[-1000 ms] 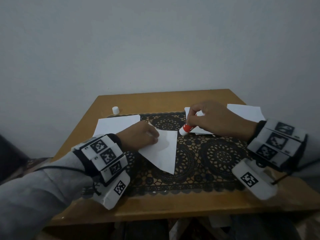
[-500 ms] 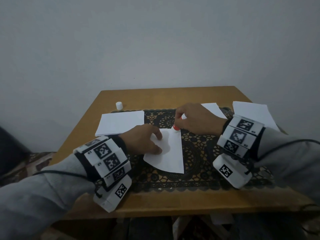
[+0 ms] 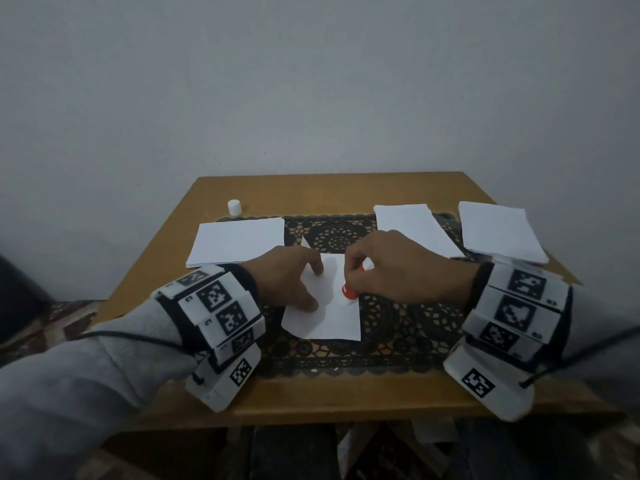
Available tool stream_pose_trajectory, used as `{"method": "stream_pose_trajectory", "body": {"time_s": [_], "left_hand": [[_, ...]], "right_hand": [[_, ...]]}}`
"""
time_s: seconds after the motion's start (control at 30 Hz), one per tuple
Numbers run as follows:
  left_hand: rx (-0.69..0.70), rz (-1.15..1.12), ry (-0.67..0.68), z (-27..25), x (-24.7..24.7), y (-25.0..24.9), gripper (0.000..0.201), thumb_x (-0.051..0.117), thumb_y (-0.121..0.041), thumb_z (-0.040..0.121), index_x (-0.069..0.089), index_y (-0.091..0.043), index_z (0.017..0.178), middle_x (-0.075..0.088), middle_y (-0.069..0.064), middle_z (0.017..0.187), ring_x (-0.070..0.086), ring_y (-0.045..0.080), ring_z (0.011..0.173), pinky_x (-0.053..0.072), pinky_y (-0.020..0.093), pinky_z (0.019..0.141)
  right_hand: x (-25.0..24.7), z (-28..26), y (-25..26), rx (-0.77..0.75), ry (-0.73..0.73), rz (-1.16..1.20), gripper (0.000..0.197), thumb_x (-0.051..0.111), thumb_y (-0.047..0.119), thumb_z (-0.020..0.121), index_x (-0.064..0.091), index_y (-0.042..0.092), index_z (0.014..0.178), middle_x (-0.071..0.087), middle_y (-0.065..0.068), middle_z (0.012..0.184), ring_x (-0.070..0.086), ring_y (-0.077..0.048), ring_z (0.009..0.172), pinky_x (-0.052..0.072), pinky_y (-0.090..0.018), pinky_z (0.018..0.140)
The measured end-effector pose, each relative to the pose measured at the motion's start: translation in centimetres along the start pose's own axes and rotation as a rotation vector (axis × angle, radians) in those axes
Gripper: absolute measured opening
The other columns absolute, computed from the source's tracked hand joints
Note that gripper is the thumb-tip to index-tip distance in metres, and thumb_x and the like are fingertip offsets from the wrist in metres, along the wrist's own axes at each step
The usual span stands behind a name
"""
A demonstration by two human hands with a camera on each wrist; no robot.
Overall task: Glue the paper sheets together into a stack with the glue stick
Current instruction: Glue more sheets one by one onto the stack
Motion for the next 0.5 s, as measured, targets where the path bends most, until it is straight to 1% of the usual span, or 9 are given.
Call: {"method": "stream_pose_trajectory", "body": {"time_s": [0.07,0.13,0.2,0.27,0.3,0.33,0.4,0.43,0.5], "left_hand": [[0.013,0.005,-0.008,0.1,0.1,0.0,0.050,0.072,-0.032,0.083,0.050,-0.026,0.127,0.047,-0.002,0.135,0.044,0.012,0.108,0.034,0.020,0.084],[0.036,0.004,-0.043,0.3,-0.1,0.0,0.043,0.070,-0.033,0.084,0.054,-0.026,0.124,0.048,-0.003,0.134,0.046,0.014,0.114,0.033,0.020,0.087],[0.084,-0.032,-0.157,0.5,-0.9,-0.1,0.032,0.068,-0.030,0.085,0.060,-0.027,0.116,0.051,-0.005,0.131,0.048,0.015,0.114,0.034,0.021,0.088],[0.161,-0.192,-0.319,0.5,-2.5,0.0,0.019,0.068,-0.021,0.085,0.067,-0.026,0.103,0.059,-0.003,0.121,0.055,0.016,0.104,0.044,0.026,0.085],[0.205,-0.317,-0.372,0.4,-3.4,0.0,0.016,0.068,-0.014,0.084,0.069,-0.023,0.098,0.063,-0.001,0.114,0.058,0.018,0.099,0.051,0.030,0.082],[0.240,-0.434,-0.391,0.2,-4.2,-0.1,0.015,0.068,-0.007,0.084,0.071,-0.018,0.094,0.065,0.001,0.107,0.062,0.019,0.094,0.055,0.034,0.079],[0.289,-0.542,-0.382,-0.2,-5.3,-0.2,0.021,0.066,0.004,0.082,0.072,-0.013,0.091,0.068,0.003,0.101,0.064,0.017,0.089,0.057,0.034,0.077],[0.307,-0.534,-0.359,-0.3,-5.7,-0.1,0.026,0.065,0.008,0.081,0.073,-0.014,0.092,0.069,0.002,0.102,0.064,0.016,0.090,0.057,0.032,0.079],[0.329,-0.465,-0.258,-0.5,-5.9,-0.1,0.036,0.063,0.011,0.078,0.075,-0.017,0.097,0.071,-0.002,0.106,0.064,0.012,0.095,0.055,0.027,0.082]], "right_hand": [[0.3,-0.8,0.6,0.001,0.047,0.020,0.015,0.068,0.029,0.084,0.074,0.017,0.079,0.070,0.010,0.082,0.062,-0.009,0.075,0.051,-0.028,0.068],[0.6,-1.4,1.0,-0.011,0.095,0.010,0.016,0.067,0.031,0.084,0.074,0.018,0.079,0.071,0.007,0.082,0.064,-0.012,0.077,0.055,-0.037,0.075],[0.8,-1.9,1.4,-0.020,0.124,-0.001,0.016,0.065,0.032,0.084,0.073,0.019,0.080,0.071,0.005,0.084,0.064,-0.013,0.078,0.055,-0.039,0.077],[0.8,-2.2,1.5,-0.025,0.139,-0.002,0.016,0.063,0.032,0.084,0.073,0.019,0.081,0.071,0.006,0.084,0.063,-0.011,0.080,0.054,-0.039,0.078],[0.8,-2.2,1.5,-0.020,0.148,0.010,0.016,0.062,0.031,0.085,0.073,0.019,0.081,0.070,0.008,0.085,0.063,-0.011,0.081,0.054,-0.039,0.080],[0.8,-2.3,1.4,-0.012,0.159,0.022,0.017,0.062,0.031,0.085,0.073,0.020,0.081,0.070,0.009,0.085,0.063,-0.011,0.081,0.054,-0.039,0.081],[0.7,-2.3,1.3,-0.010,0.182,0.036,0.018,0.060,0.030,0.086,0.074,0.019,0.082,0.070,0.010,0.084,0.063,-0.012,0.082,0.054,-0.039,0.083],[0.7,-2.3,1.3,-0.015,0.193,0.039,0.019,0.060,0.031,0.086,0.074,0.019,0.082,0.070,0.009,0.083,0.063,-0.013,0.082,0.054,-0.039,0.084],[0.5,-2.3,1.0,-0.015,0.206,0.043,0.020,0.060,0.031,0.087,0.074,0.019,0.081,0.071,0.008,0.083,0.063,-0.014,0.082,0.053,-0.040,0.086]]}}
Point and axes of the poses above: each hand's wrist, its own z-axis towards the middle knuckle, its own x-axis out of the palm, y = z × x, the point moved 5 cm from there along z, towards the middle knuckle
